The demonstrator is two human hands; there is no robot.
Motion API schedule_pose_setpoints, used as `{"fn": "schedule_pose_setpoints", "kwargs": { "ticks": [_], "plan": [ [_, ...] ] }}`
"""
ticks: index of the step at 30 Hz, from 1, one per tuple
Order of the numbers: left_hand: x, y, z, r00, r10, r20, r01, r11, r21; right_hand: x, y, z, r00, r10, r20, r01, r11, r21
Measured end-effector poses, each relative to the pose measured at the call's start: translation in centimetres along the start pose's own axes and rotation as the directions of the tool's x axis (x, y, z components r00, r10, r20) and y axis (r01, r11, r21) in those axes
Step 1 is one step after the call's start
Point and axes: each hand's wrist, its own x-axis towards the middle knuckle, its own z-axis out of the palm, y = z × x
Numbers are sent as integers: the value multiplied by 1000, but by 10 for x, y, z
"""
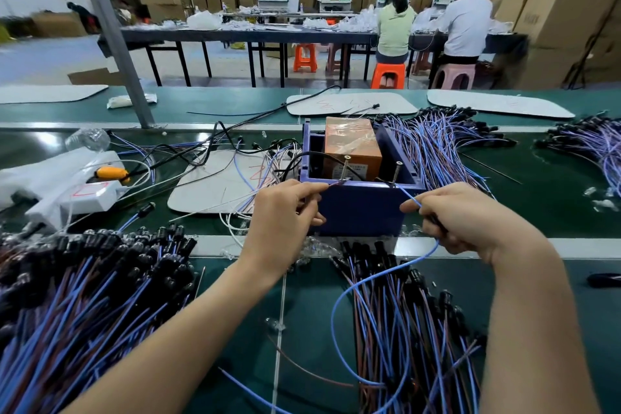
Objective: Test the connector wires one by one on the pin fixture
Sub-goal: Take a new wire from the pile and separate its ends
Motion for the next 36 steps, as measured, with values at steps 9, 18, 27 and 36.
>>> {"fn": "schedule_pose_setpoints", "kwargs": {
  "ticks": [9,18,27,36],
  "plan": [
    [0,-3,1,1000,6,9,-6,1000,-3,5,4,1,1000,-1,5,1,1000,8],
    [0,-3,0,1000,-30,10,30,1000,-10,4,4,0,999,-9,35,10,1000,-18],
    [10,22,-34,622,-126,772,435,876,-207,-20,-8,-11,830,-434,350,312,882,353],
    [-23,44,-5,74,-214,974,298,937,184,-29,-13,-6,755,-462,467,349,884,310]
  ]
}}
